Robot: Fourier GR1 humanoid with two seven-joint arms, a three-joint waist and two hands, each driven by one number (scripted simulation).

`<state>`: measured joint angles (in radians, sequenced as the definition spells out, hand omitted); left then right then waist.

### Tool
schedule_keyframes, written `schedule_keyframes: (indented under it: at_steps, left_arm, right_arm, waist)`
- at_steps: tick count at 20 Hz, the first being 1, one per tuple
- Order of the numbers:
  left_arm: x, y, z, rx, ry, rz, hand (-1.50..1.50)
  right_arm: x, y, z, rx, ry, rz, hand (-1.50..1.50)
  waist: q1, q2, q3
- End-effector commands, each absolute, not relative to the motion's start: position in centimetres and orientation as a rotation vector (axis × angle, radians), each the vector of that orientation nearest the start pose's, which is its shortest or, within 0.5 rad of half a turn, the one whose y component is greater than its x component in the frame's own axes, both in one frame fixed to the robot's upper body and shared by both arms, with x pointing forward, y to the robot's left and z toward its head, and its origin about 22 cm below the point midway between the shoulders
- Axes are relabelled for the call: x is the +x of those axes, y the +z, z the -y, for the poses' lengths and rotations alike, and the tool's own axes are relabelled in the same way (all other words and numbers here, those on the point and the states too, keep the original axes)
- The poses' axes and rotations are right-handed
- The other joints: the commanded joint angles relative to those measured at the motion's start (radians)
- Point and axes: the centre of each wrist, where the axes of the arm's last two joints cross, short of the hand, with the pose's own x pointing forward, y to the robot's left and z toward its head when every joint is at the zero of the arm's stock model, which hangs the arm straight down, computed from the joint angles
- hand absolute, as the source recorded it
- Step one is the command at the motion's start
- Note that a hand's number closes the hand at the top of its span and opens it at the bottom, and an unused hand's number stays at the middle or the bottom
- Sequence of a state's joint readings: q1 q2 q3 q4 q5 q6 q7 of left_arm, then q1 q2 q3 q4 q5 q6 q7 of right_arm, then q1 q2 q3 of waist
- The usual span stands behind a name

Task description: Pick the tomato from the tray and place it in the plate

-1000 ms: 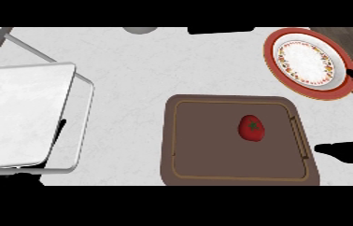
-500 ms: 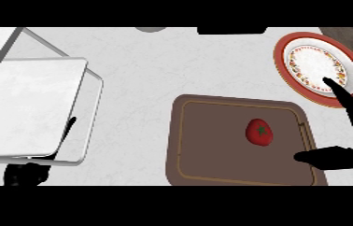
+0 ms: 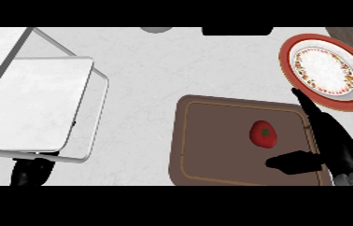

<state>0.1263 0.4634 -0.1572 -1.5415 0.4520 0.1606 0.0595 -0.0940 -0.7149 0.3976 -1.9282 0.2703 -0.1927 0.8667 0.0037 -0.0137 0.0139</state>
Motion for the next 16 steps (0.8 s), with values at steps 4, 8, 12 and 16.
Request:
schedule_keyframes:
  at_steps: [4, 8, 12, 16]
  left_arm:
    - [21.4, -2.6, -25.2, 0.007, -0.010, 1.201, 0.00]
    - [21.3, -3.2, -25.0, 0.016, 0.003, 1.215, 0.00]
    - [22.0, -1.7, -25.3, 0.013, -0.001, 1.215, 0.00]
    - [21.6, -2.6, -25.5, 0.019, -0.010, 1.205, 0.00]
  right_arm:
    - [23.5, 9.7, 22.6, -0.822, 0.639, 1.040, -1.50]
    - [23.3, 9.5, 22.4, -0.844, 0.659, 0.981, -1.50]
    - [23.9, 8.4, 21.7, -0.855, 0.653, 0.977, -1.50]
    - [24.1, 7.4, 22.0, -0.829, 0.652, 0.957, -1.50]
  waist:
    - [-0.012, 0.019, -0.014]
    - [-0.023, 0.017, -0.015]
    - [-0.018, 0.018, -0.014]
    - [-0.022, 0.018, -0.014]
